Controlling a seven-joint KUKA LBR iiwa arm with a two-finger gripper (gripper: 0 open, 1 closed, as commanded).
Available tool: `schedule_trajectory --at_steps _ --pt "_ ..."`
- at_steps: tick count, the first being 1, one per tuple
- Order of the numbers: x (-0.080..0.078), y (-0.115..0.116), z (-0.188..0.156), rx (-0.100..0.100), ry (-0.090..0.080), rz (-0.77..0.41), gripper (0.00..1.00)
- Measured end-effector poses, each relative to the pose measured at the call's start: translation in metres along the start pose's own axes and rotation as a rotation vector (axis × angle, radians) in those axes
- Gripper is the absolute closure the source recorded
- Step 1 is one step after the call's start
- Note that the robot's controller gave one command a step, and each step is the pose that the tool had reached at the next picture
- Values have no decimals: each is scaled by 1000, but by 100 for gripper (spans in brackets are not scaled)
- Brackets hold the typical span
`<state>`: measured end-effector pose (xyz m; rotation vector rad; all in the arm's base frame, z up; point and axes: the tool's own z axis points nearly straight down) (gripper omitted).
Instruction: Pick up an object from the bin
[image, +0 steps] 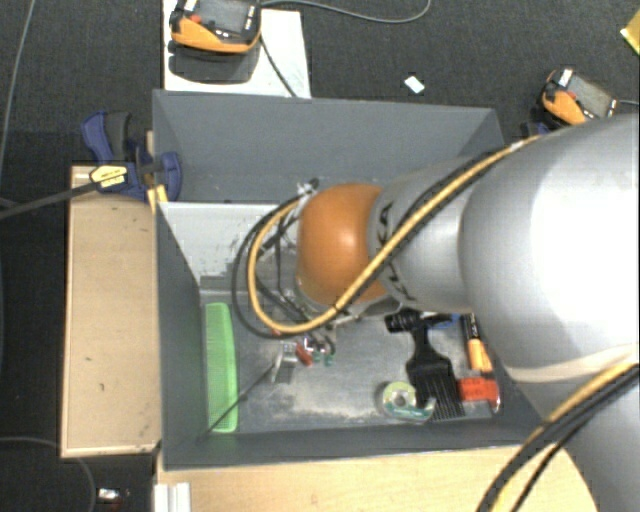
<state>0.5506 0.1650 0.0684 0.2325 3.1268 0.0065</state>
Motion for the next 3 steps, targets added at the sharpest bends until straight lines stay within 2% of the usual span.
schedule_trajectory --at_steps 1,2,3 --pt "-2 4 -2 0 -3 -123 0" --pt "-1 1 -2 -1 -2 -24 0" --pt "-3 5 -3 -2 -7 -147 100"
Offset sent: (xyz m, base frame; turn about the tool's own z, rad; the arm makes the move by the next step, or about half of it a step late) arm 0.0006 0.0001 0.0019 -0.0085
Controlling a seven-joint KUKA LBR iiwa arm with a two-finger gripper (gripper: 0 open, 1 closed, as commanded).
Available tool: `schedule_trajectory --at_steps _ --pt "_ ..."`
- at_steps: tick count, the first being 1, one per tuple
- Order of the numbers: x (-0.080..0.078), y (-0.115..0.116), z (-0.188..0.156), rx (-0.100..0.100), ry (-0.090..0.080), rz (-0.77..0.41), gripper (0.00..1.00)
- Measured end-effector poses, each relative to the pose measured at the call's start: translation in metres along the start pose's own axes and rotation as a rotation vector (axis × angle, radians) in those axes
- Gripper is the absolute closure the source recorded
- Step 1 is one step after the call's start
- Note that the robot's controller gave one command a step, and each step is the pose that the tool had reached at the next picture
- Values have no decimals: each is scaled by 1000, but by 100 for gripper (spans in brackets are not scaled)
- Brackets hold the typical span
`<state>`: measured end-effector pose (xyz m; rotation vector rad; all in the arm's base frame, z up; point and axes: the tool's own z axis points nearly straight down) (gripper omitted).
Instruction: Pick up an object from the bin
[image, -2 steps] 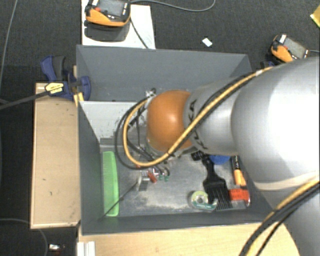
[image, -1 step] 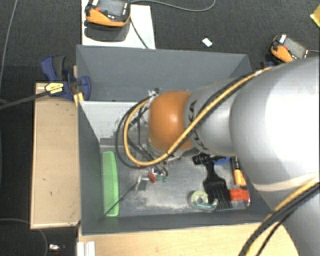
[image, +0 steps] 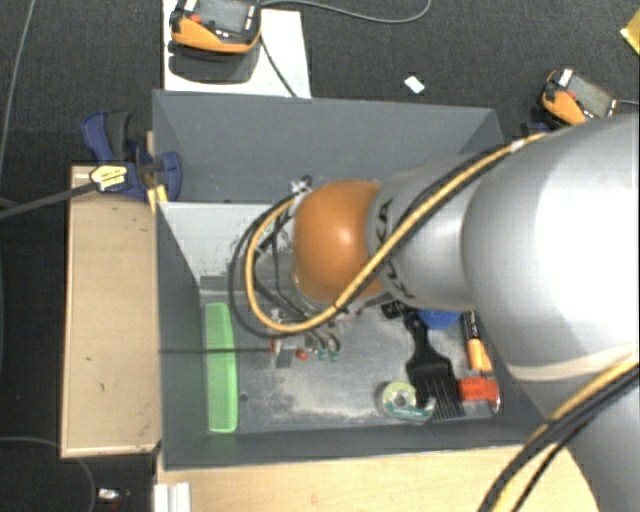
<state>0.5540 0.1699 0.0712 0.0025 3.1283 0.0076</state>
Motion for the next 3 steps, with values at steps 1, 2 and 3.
schedule_trajectory --at_steps 1,2,3 --pt "0 0 0 0 0 1 100" --pt "1 0 -13 1 3 3 100" --pt "-1 0 -27 -1 -2 4 100"
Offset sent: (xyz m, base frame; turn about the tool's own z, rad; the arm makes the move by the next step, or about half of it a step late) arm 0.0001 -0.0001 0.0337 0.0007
